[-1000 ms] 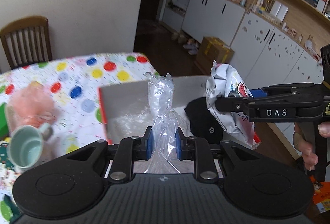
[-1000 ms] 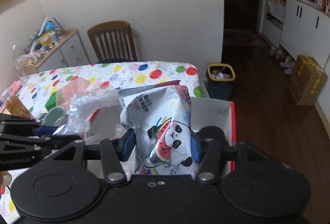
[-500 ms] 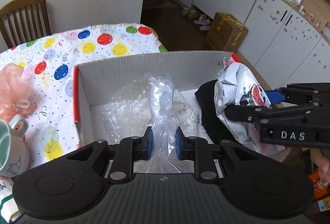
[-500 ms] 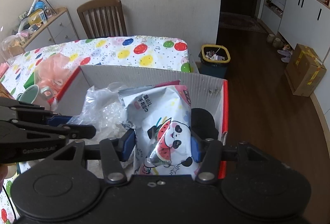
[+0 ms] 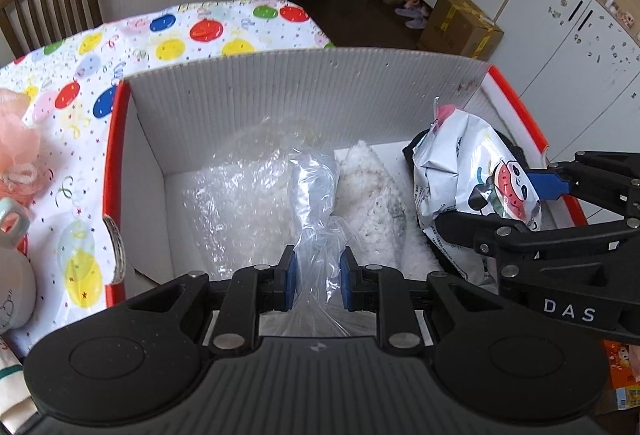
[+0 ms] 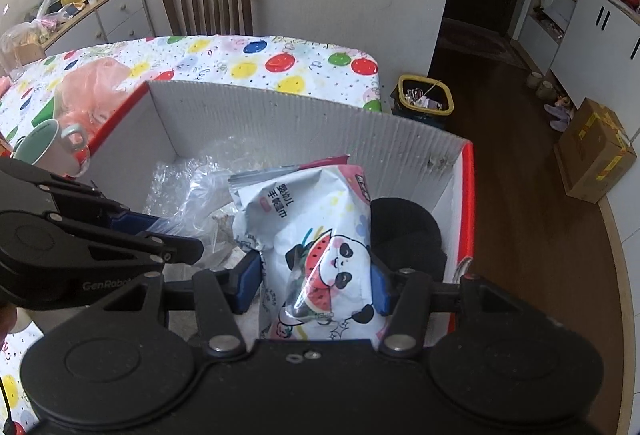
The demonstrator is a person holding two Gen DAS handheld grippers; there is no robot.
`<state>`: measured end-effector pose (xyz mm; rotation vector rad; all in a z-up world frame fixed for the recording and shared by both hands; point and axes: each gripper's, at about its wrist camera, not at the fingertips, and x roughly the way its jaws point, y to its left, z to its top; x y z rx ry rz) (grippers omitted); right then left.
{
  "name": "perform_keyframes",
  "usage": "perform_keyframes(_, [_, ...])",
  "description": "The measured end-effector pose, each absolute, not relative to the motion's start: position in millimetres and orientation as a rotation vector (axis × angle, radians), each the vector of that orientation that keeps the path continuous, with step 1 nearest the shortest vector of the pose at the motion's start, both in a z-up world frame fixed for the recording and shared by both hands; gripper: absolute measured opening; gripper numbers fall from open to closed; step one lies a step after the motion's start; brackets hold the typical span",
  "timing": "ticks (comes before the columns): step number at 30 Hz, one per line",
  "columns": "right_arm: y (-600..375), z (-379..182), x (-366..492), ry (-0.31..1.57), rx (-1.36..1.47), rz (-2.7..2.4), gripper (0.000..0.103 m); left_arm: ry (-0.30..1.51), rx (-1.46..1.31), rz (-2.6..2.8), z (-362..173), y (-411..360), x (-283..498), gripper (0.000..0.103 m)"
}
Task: Organize soft objects
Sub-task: 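Open the left tool to drop the plastic bag while the right tool releases the snack bag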
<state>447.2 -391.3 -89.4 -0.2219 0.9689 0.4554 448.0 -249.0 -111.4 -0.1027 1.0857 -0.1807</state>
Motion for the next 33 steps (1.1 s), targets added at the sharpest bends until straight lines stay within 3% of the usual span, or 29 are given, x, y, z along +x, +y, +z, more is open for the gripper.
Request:
perform_keyframes(10, [-393, -97, 449, 0.984, -0.202, 0.457, 0.056, 1.152, -0.157, -0.178, -124, -246, 455, 0.021])
perform_keyframes(16, [-393, -97, 449, 0.987, -0.192, 0.463, 0.061, 1.161, -0.161, -0.151, -123, -246, 455, 0.029])
perform_keyframes(18, [-394, -94, 448, 0.98, -0.186, 0.466, 0.062, 1.152, -0.169, -0.145, -121, -243, 453, 0.036])
perform_keyframes(20, [-395, -91, 446, 0.972, -0.182, 0.468, 0.063, 1.144, -0.184, -0.142, -118, -241, 451, 0.053])
perform_keyframes(31, [-407, -69, 438, 0.928, -0.133, 0.471, 0.073, 1.061, -0.222, -0.163, -93, -236, 431, 0.06])
perform_keyframes(33, [-411, -63, 435, 0.916, -0.12, 0.471, 0.075, 1.042, -0.235, -0.16, -85, -233, 426, 0.067])
